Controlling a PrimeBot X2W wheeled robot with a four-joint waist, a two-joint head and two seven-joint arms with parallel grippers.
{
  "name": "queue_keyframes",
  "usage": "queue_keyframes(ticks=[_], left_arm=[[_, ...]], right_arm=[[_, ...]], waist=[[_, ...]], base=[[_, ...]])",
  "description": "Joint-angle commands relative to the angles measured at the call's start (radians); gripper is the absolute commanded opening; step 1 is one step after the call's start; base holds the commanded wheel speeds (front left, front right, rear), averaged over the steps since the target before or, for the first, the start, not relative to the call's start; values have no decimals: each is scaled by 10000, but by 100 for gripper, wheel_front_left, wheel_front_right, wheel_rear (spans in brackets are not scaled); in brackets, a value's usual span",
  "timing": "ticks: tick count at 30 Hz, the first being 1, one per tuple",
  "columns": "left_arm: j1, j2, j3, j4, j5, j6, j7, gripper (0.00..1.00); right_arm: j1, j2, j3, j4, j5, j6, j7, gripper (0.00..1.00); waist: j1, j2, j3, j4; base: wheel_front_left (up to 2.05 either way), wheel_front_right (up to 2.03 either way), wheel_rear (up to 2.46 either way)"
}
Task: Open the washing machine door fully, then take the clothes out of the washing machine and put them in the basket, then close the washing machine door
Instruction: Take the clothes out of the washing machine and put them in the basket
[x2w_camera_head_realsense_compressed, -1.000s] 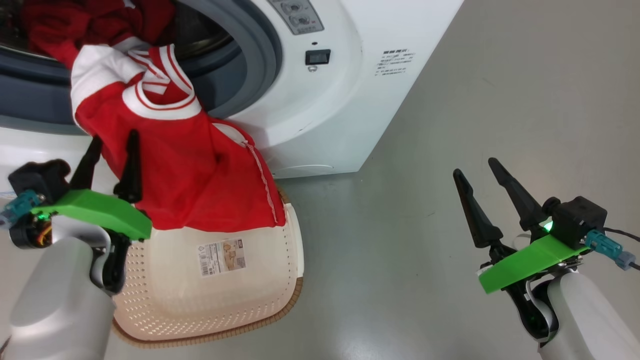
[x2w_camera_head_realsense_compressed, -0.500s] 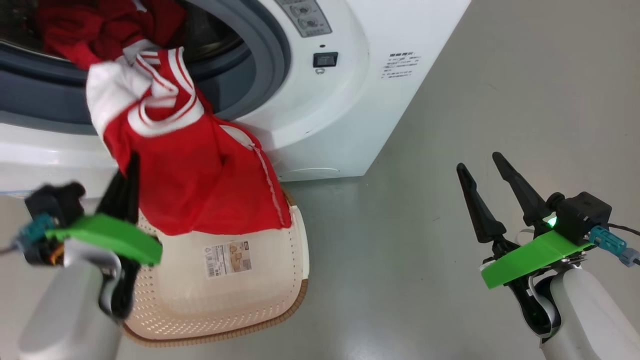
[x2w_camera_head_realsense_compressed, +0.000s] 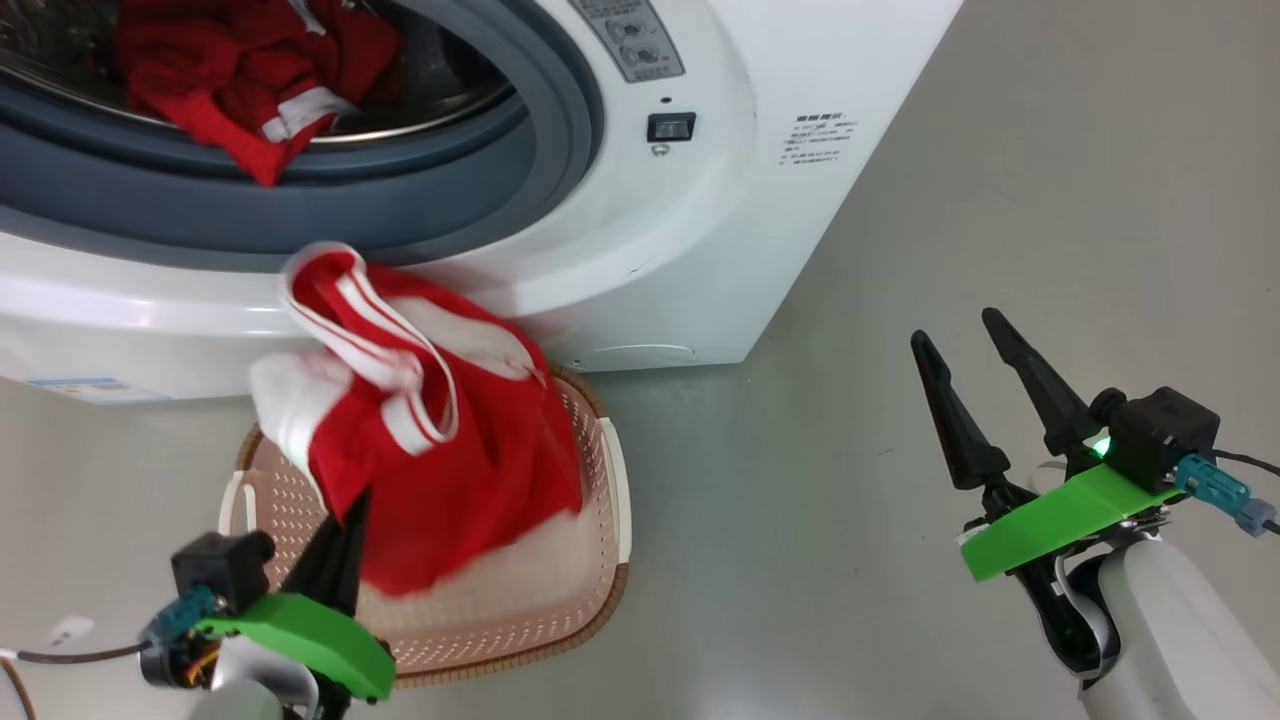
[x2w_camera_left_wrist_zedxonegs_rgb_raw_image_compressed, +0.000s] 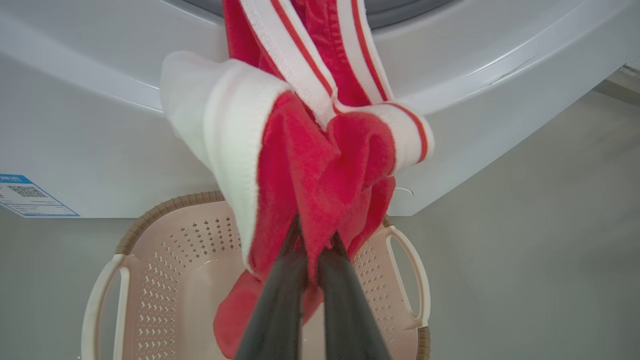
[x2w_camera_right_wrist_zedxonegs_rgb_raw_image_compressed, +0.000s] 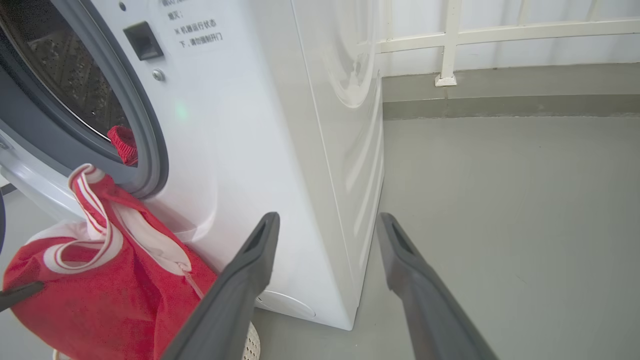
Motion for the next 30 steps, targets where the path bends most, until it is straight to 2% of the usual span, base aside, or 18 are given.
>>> queue_keyframes(ticks=[1, 9, 18, 20, 22, 23, 24, 30], left_arm=[[159, 214, 200, 52, 116, -30, -93, 0], [-218, 0, -209, 1153, -264, -30, -93, 0], [-1510, -267, -1023, 3135, -665, -31, -93, 0], [-1733, -317, -1210, 3568, -839, -31, -93, 27], [-1922, -327, -1395, 3976, -1019, -31, -93, 47], [-1999, -332, -1494, 4144, -1115, -31, -93, 65], [-2143, -302, -1606, 4329, -1296, -31, -93, 100], [-2385, -143, -1647, 4405, -1559, -31, -93, 100]], right_arm=[[290, -70, 262, -211, -41, 16, -118, 100], [248, -102, 304, -219, -17, 16, -118, 100], [34, -22, 348, -235, -18, 16, -118, 100], [3, -13, 333, -243, -16, 16, -118, 100], [-17, 10, 327, -253, -24, 16, -118, 100], [-23, 19, 322, -253, -28, 16, -118, 100], [-22, 30, 294, -257, -30, 16, -118, 100], [-38, 51, 196, -291, -63, 16, -118, 100]], waist=[[0, -1, -6, -9], [0, -1, 79, -24], [0, -1, 381, -202], [0, -1, 444, -257], [0, -1, 505, -315], [0, -1, 519, -337], [0, -1, 552, -367], [0, -1, 656, -367]], base=[[0, 0, 0], [0, 0, 0], [0, 0, 0], [0, 0, 0], [0, 0, 0], [0, 0, 0], [0, 0, 0], [0, 0, 0]])
